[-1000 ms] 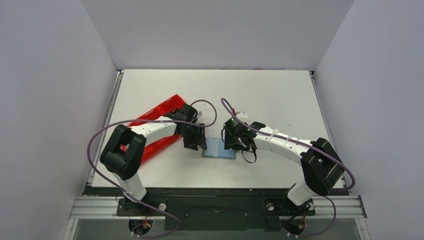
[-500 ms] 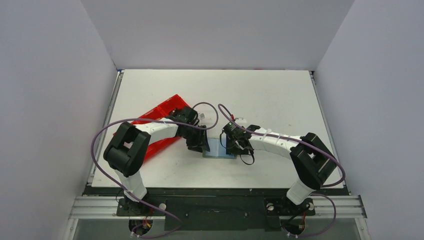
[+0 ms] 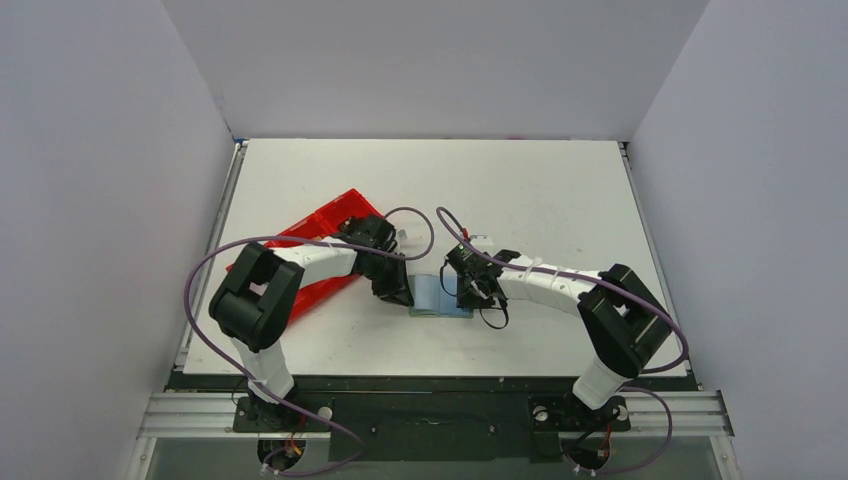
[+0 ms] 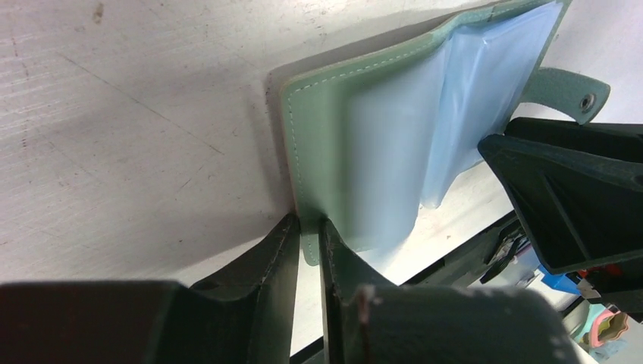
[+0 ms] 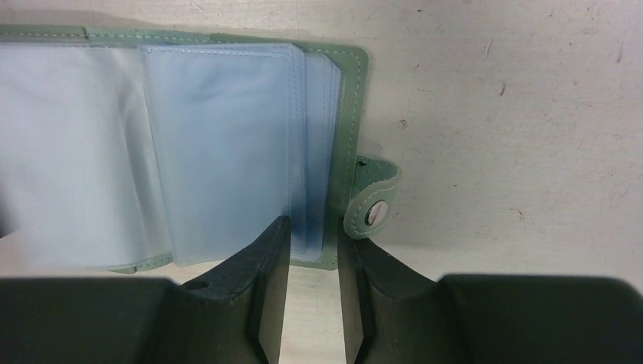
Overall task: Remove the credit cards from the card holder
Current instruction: Close the card holder at the center of the board.
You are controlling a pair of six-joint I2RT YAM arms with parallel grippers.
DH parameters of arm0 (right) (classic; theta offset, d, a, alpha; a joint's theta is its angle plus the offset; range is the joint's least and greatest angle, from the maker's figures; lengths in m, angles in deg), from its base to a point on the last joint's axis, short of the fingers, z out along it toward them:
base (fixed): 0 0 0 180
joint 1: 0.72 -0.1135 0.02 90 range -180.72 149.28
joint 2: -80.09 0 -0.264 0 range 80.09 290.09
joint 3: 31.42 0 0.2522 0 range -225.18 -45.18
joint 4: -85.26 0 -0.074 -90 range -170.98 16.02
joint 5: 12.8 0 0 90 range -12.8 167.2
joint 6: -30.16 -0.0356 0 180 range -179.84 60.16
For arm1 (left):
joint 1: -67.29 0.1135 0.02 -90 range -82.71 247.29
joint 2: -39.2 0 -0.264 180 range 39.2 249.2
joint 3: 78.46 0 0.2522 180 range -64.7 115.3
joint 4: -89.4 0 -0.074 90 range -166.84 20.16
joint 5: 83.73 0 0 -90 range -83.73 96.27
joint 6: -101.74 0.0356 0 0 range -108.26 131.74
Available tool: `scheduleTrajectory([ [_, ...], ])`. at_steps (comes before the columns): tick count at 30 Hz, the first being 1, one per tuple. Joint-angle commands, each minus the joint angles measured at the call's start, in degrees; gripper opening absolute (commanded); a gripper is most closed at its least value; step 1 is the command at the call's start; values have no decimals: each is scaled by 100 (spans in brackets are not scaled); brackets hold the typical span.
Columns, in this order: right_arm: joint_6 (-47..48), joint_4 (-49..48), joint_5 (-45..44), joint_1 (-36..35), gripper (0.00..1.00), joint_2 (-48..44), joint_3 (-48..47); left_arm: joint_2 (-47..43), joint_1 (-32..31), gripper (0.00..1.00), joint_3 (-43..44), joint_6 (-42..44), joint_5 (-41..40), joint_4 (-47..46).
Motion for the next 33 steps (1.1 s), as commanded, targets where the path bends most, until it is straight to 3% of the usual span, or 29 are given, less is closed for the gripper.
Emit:
scheduleTrajectory([
  [1, -30, -295, 96, -28, 23, 310, 111, -170, -35, 10, 28, -178, 67, -200],
  [5, -25, -300, 104, -28, 22, 318, 96, -356, -32, 0, 143, -257, 32, -85],
  [19, -33, -486, 281, -35, 21, 375, -9, -700, -137, 0, 439, -386, 357, -177],
  [33, -153, -652, 318, 78, 21, 105, 134, -365, -586, 2, 992, -537, 284, -167],
])
